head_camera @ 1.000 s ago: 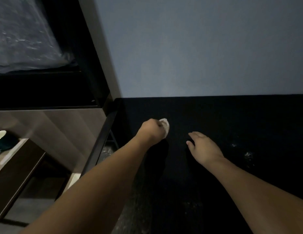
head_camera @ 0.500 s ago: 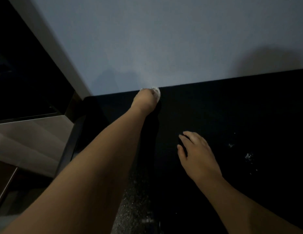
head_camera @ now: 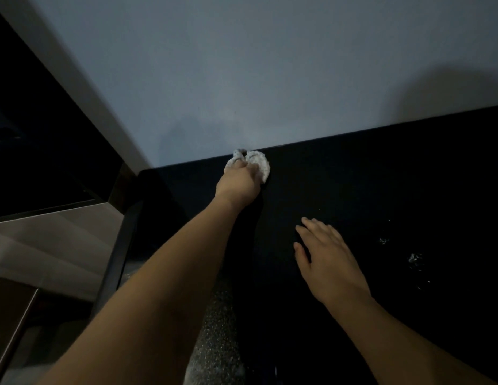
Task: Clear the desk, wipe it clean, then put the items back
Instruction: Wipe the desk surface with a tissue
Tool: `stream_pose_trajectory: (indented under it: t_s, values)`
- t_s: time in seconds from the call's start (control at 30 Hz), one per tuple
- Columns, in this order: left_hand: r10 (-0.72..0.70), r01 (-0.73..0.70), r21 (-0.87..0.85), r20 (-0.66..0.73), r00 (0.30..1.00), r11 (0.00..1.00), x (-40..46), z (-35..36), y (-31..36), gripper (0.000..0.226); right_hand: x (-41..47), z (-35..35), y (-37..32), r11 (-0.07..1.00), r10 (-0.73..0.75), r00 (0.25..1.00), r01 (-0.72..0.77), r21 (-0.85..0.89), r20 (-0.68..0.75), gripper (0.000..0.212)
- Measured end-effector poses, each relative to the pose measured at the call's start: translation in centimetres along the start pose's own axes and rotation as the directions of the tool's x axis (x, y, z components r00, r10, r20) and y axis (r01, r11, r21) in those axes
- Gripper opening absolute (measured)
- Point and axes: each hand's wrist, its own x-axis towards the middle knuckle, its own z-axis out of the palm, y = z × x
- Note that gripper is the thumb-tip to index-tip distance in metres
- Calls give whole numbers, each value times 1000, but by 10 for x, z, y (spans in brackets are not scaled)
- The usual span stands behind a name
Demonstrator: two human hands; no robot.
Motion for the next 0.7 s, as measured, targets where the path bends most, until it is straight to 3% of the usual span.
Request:
stream_pose_trajectory:
  t_s: [0.13,0.2,0.4,0.5,0.7]
  values:
    - [85,-70,93,-160,984,993,-52,5,6,38,-1,-1,-3,1000,23,1000,-23,-16,-8,48]
    - [122,-104,116,-163,979,988,-77,5,10,38,-2,-1,-5,999,30,999,-31,-21,-10,48]
    - [187,-200,141,96,978,970,-135,-15,20,32,-3,-1,-6,999,35,999,-36,-9,-35,48]
    - [203,-247,171,238,950,954,-162,-31,26,42,-5,1,-7,1000,31,998,-31,-2,-61,46]
    - [206,-271,179,312,927,946,-188,-43,34,45,-6,3,-7,998,13,998,-17,-59,-68,46]
